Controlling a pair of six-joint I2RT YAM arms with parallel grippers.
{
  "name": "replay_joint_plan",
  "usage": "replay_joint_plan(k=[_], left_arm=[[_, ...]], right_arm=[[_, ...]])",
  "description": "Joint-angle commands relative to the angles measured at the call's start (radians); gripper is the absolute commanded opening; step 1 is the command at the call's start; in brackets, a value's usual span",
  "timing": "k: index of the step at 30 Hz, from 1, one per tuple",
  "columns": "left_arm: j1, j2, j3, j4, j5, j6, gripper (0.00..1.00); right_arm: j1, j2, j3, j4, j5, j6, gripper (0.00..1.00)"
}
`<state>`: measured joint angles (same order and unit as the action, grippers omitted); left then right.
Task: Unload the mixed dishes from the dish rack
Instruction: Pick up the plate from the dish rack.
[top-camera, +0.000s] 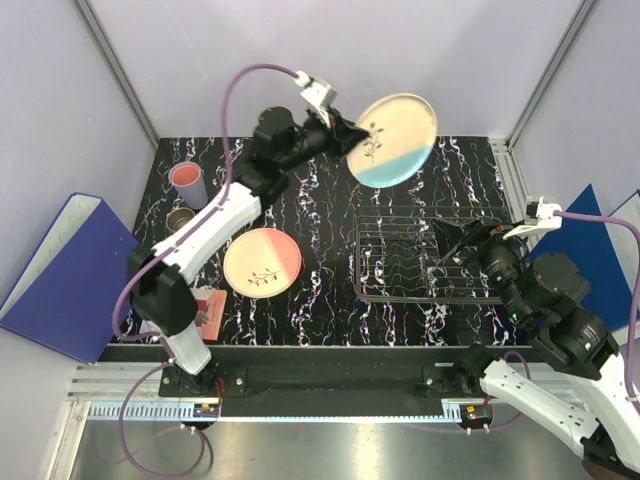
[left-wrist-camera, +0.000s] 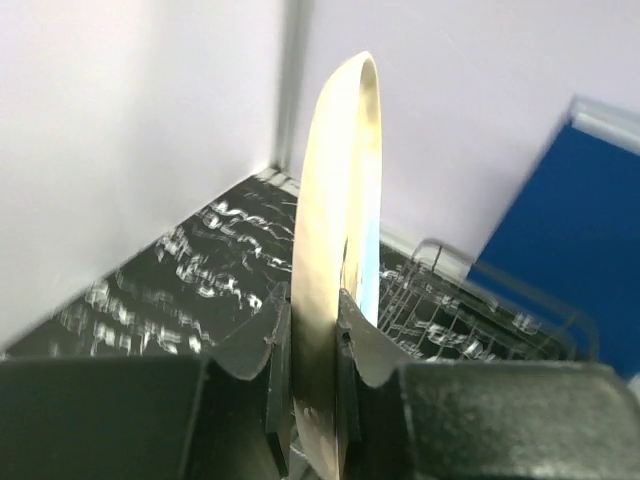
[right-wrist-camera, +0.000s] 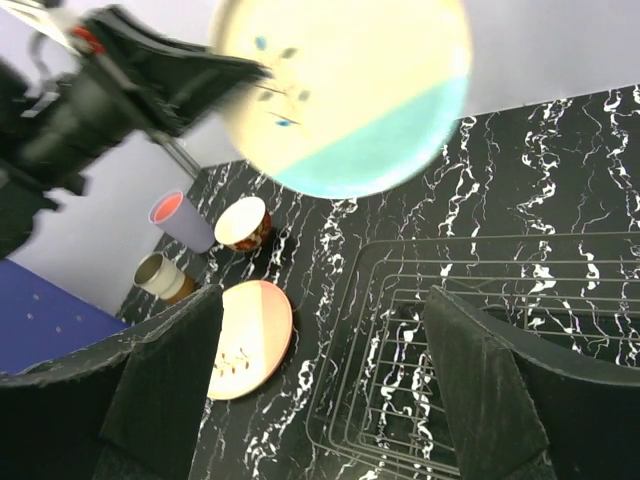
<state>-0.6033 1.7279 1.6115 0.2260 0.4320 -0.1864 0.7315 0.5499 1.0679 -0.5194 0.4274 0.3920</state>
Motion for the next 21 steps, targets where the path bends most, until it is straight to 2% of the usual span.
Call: replay_joint_plan(k=[1,2,3,4,5,6,8,14,21], left_arm=[[0.071,-0.149,0.172,-0.179,-0.226,-0.327,0.0],[0.091,-0.175,0.183,-0.312,-0.26,-0.381,0.0],[0.149,-0.191,0.171,-0.353,-0.24,-0.44,0.0],[0.178,-0.235,0.139,-0.369,-0.201,-0.576,0.0],[0.209,-0.263,0.028,-0.326,-0.149,-0.647,0.0],[0.256,-0.296,-0.042,-0.267,-0.033,-0.774,0.0],[0.277,-0.399,-0.236,-0.101,0.043,-0.863,0.0],[0.275,-0.612,-0.467,-0.053,0.128,-0.915,0.0],[0.275,-0.763,-0.582,-0.022,0.16,-0.92,0.0]], right_arm=[[0.003,-0.008,0.044,0.025,0.076,0.047,0.88],[0.003,-0.01,0.05,0.027,0.08,0.066,0.88],[0.003,-0.011,0.053,0.025,0.085,0.079,0.88],[0.003,-0.011,0.056,0.025,0.088,0.091,0.88],[0.003,-0.011,0.058,0.024,0.085,0.109,0.88],[0.005,-0.005,0.06,0.024,0.068,0.119,0.88],[0.003,0.005,0.061,0.027,0.045,0.143,0.88],[0.002,0.093,0.087,0.051,-0.114,0.206,0.89],[0.003,0.205,0.064,0.148,-0.3,0.304,0.92]])
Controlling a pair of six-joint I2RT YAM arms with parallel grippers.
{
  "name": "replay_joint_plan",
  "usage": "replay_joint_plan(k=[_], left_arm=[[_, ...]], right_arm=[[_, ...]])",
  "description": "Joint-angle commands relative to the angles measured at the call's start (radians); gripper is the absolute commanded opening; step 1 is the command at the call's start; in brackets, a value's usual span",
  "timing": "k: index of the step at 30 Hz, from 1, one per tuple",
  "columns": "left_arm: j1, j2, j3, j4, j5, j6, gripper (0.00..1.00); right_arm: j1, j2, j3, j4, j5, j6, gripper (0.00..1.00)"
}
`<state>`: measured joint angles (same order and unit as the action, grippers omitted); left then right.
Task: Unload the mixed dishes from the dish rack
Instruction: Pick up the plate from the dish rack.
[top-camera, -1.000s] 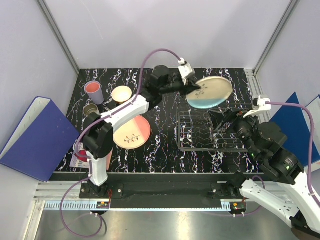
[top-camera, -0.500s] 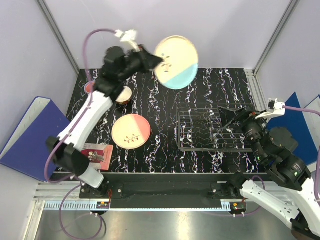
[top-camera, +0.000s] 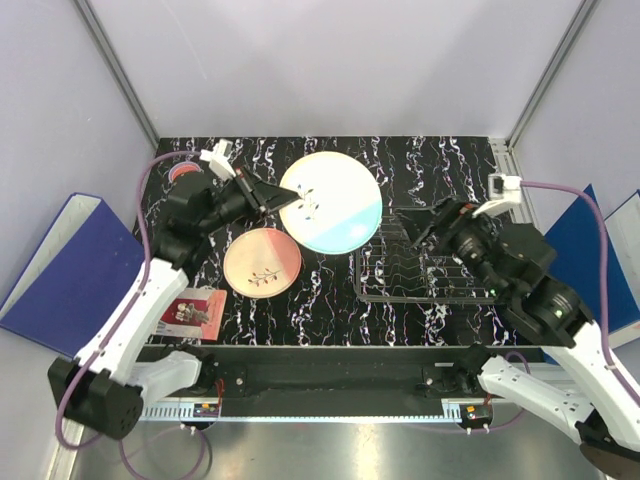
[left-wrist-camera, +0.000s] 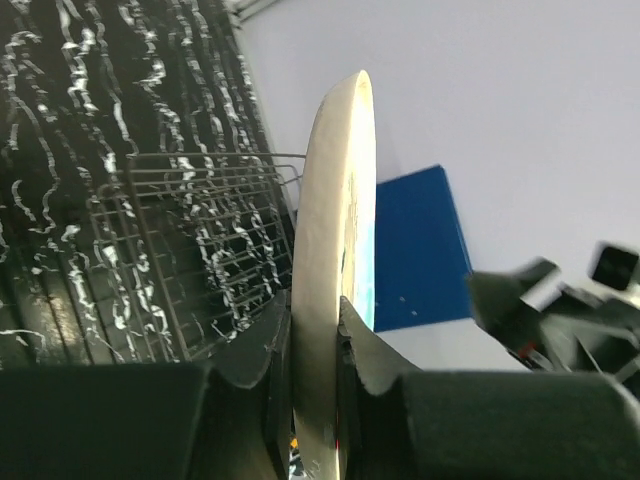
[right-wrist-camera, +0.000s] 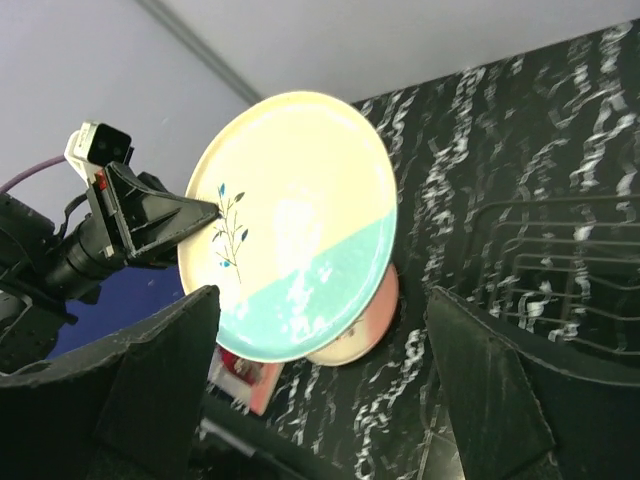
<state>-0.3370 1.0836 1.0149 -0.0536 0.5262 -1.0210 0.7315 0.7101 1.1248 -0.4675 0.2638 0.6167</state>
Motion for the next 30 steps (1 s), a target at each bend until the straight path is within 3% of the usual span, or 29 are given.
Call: replay_joint_plan(k=[1,13,25,26,30], left_arm=[[0.009,-0.12,0.007,0.258,0.067,-0.083,0.0],[0.009,-0.132,-0.047,0.317,0.1,-0.117,0.0],[0.007,-0.156,-0.082,0.35,0.123,-0.119,0.0],[0.007,-0.159,-0.082,0.348,0.123,-0.119,0.0],[0.009,-0.165,-0.085,0.324,0.114,-0.096,0.0]], right_arm=[[0.003,0.054,0.0,0.119,-0.149,0.101,0.92],[0.003,0.175,-0.023,0.233,-0.242,0.138,0.92],[-0.001,0.419,0.001,0.345,-0.351,0.135,0.9],[-0.003,0.426,-0.003,0.357,-0.357,0.141,0.87],[-0.004,0.413,-0.036,0.408,-0.373,0.161,0.59]])
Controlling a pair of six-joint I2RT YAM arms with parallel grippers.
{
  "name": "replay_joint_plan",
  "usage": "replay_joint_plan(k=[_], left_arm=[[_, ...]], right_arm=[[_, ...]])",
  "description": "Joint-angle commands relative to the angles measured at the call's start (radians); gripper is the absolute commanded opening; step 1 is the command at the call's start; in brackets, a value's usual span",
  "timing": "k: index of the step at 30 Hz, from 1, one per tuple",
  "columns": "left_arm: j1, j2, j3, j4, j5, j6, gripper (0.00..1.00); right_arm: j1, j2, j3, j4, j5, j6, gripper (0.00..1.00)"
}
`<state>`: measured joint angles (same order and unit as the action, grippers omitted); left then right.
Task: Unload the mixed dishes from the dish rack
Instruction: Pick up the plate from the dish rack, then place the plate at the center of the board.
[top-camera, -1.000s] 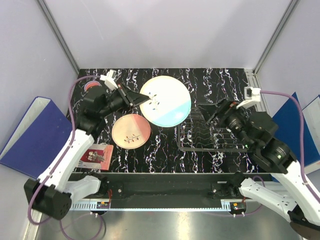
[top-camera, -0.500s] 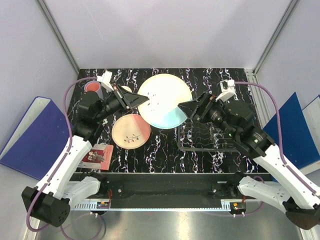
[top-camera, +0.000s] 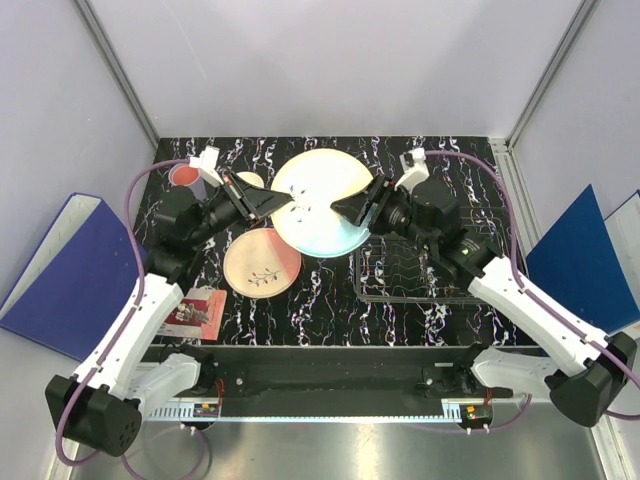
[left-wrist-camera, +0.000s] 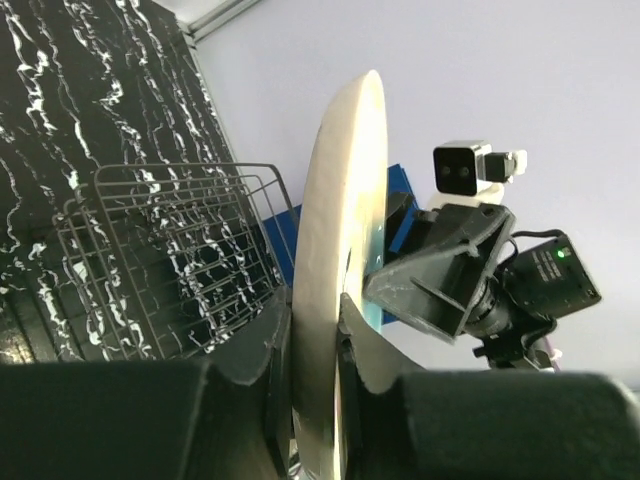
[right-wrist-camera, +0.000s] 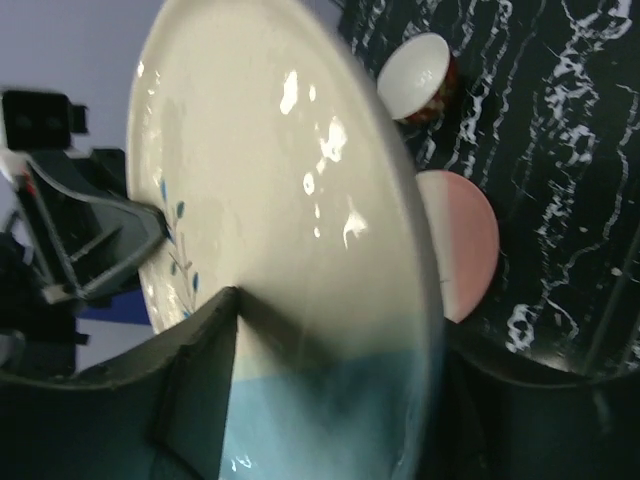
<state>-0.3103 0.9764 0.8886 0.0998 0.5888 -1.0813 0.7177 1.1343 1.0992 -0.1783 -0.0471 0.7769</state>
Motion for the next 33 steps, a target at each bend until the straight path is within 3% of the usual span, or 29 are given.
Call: replay_joint_plan(k=[1,3,4,5,8,9,11,16,22,25,33], left_arm=[[-0.018,-0.065,0.041,0.16,0.043,-0.026,0.0],[-0.018,-0.067,0.041,0.121,0.016,0.0,0.0],[-0.018,-0.07,0.044,0.106,0.006,0.015,0.02],[-0.016,-0.07,0.059,0.062,-0.003,0.032,0.24],[-0.012,-0.068,0.116,-0.053,-0.043,0.121,0.65],[-0.009,-0.068,0.137,-0.096,-0.085,0.177,0.83],[-0.001,-0.07,0.211,-0.274,-0.218,0.243,0.99],[0.011,-0.102,0.326,-0.562,-0.57,0.38,0.99],[0.013,-0.246,0.286,-0.63,-0.946,0.363,0.99],[0.013,-0.258,0.293,-0.672,-1.008,0.374,0.99],[0.013,-0.303,0.224,-0.675,-0.954,0.37,0.99]], right_arm=[[0.009,-0.016,-0.012,0.12,-0.06,-0.001,0.43],[0.011,-0.033,-0.015,0.115,-0.06,-0.002,0.25],[0.009,-0.037,-0.016,0.114,-0.059,-0.004,0.06],[0.011,-0.045,-0.016,0.103,-0.054,-0.001,0.0],[0.009,-0.071,-0.022,0.086,-0.053,-0.007,0.0],[0.011,-0.088,-0.024,0.082,-0.05,-0.005,0.0],[0.009,-0.099,-0.027,0.065,-0.048,-0.008,0.0],[0.009,-0.097,-0.033,0.049,-0.069,-0.01,0.0],[0.009,-0.015,-0.056,0.17,-0.183,0.08,0.0],[0.009,0.062,-0.079,0.349,-0.282,0.168,0.0],[0.009,0.391,-0.033,0.713,-0.491,0.413,0.0]])
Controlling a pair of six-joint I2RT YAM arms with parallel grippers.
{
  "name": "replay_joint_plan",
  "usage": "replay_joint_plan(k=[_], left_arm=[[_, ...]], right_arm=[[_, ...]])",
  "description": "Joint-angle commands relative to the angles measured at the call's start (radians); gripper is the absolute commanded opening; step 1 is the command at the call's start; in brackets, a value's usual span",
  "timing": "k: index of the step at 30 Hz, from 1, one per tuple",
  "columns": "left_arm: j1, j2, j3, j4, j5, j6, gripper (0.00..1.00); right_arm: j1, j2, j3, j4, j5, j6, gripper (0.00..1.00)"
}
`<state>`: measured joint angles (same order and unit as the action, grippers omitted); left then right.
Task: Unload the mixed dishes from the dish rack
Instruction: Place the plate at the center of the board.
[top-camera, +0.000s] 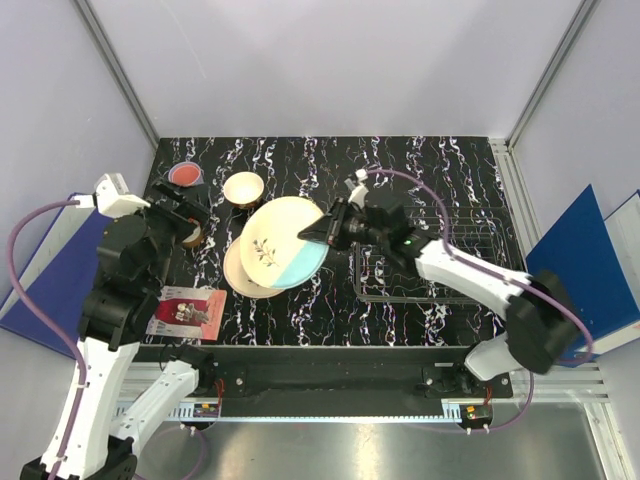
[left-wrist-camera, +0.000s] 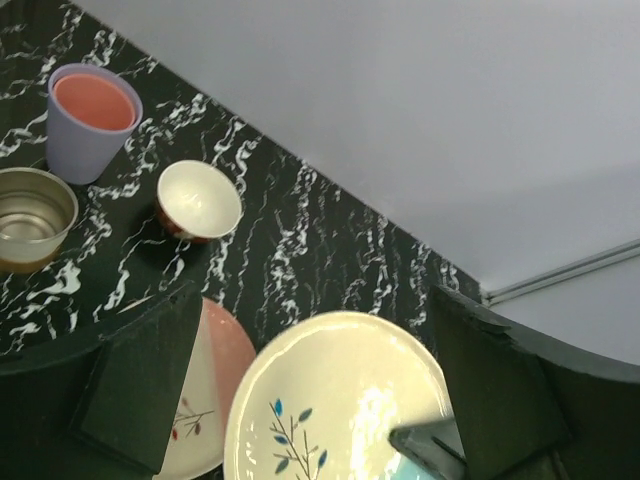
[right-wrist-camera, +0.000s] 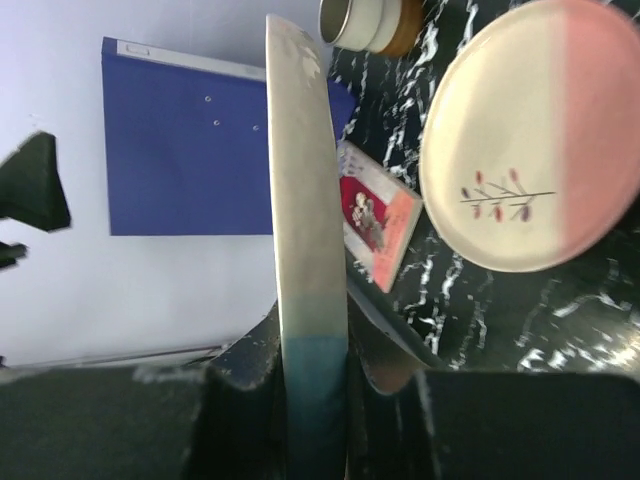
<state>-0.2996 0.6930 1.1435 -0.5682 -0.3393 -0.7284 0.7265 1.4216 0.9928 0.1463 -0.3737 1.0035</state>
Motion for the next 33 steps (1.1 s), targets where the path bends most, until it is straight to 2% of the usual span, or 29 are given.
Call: replay_joint_plan(k=[1,6,14,33], left_arm=[[0.002,-0.023,-0.043,-0.006,-0.023,0.017,0.99],[0.001,-0.041,-0.073,-0.001,-0.001,0.018,0.99],[-0.007,-0.052,-0.113,0.016,0.013,0.03,0.99],[-0.012,-0.059,-0.16,0.016,0.06,0.021,0.99]], right_arm=[[-0.001,0.134,0.099,0.412,-0.172,0.204,0.0],[0.002,0.302,0.161,0.473,-0.231,0.238,0.0],[0.013,0.473,0.273,0.498,-0.286,0.247,0.0],[0.016,0.606,0.302,0.346,-0.235,0.119,0.0]])
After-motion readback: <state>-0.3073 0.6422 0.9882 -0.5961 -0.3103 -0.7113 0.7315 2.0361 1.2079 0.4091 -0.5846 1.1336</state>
